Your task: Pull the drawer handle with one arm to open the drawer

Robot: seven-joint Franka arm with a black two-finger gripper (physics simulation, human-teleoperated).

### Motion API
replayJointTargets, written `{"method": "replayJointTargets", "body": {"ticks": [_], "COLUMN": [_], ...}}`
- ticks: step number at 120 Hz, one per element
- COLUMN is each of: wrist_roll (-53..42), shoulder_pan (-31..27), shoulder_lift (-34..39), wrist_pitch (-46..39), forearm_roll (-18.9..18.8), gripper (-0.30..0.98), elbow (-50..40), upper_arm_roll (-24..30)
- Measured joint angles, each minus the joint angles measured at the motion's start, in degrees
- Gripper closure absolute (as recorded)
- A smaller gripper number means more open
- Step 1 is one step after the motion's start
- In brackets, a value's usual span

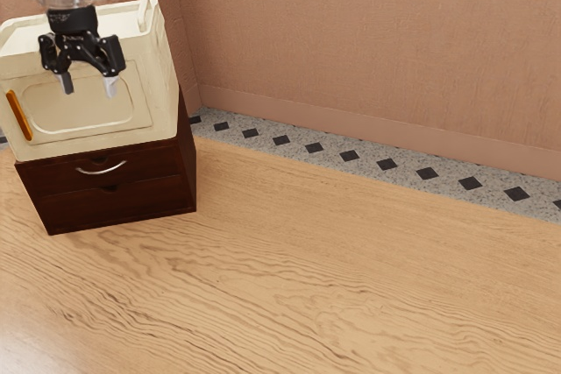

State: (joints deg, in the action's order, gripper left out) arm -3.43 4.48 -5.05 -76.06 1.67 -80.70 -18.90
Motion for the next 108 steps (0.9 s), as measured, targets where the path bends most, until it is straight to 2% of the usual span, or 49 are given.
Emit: {"method": "replayJointTargets", "body": {"ticks": [25,41,57,89,108], "wrist_roll": [-0.7,-1.1,-1.4,-1.7,0.8], "shoulder_pan": [-0.5,-0.2,0.7,-0.4,-0.2], "shoulder_lift": [0.0,1.6,1.3,0.8,3.8], "wrist_pitch": [-3.9,-3.0,-2.6,-3.0,-7.8], "forearm_roll": [0.0,-0.3,-0.3,-0.5,-0.2], "gripper": [0.00,0.00,0.00,0.00,0.00], "elbow": [0.3,10.4,12.5,11.8,-1.2], "upper_arm_roll": [0.0,0.5,0.9,0.4,-0.1]}}
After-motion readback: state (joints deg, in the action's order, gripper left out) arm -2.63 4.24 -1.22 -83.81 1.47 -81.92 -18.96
